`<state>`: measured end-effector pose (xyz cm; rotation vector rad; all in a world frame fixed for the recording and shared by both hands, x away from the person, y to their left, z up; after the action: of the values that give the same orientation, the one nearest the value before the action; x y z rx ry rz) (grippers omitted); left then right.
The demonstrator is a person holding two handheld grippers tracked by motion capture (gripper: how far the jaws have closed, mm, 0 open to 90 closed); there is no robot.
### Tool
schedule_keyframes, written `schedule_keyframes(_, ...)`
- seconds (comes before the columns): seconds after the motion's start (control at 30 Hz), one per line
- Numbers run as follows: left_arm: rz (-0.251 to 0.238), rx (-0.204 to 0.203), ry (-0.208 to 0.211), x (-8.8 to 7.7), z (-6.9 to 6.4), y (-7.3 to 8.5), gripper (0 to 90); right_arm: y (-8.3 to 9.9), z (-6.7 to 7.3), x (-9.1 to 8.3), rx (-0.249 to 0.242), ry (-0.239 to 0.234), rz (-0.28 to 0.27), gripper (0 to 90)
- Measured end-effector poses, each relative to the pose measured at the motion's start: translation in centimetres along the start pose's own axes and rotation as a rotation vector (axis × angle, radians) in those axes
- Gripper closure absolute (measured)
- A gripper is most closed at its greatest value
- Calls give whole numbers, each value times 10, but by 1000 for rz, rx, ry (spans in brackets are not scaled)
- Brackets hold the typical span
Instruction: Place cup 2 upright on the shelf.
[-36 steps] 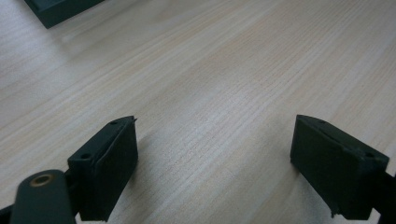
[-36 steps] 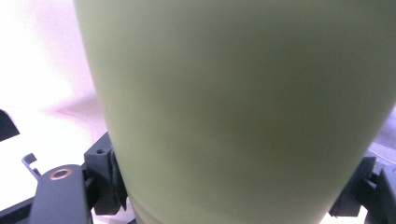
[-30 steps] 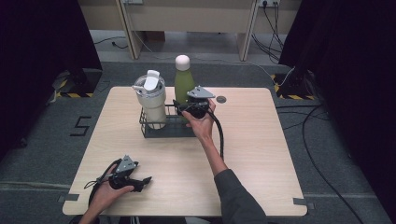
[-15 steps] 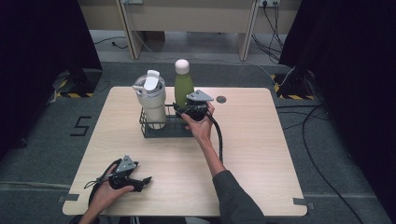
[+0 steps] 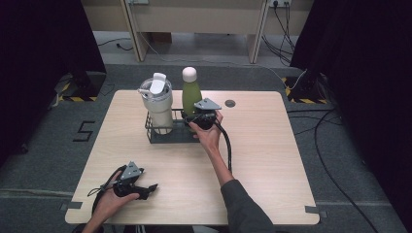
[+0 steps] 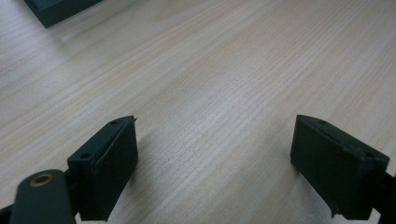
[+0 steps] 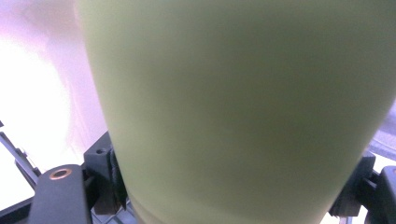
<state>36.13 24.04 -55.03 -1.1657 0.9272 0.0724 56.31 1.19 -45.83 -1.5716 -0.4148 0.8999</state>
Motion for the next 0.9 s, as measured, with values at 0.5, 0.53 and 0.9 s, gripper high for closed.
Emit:
schedule_keyframes(0.5,1,1,-1,0,0,0,142,2,0,-1,-12,-11,9,205)
schedule_keyframes(0.53,1,1,-1,0,0,0,142,2,1,-1,-9,-11,10,204)
schedule_keyframes(0.9,1,1,-1,0,0,0,142,8,-3,-5,69,-33,46,146)
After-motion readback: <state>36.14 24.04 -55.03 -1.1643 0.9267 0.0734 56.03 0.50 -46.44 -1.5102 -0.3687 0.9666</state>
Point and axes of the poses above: each handheld gripper's, and its own axes: x roughly forward along the jaws, y roughly out of its underside, z roughly to its left, the point moved 4 cm from there along x, roughly forward along the jaws, and after that the axes turned 9 degrees about -y, right-handed, at the moved point
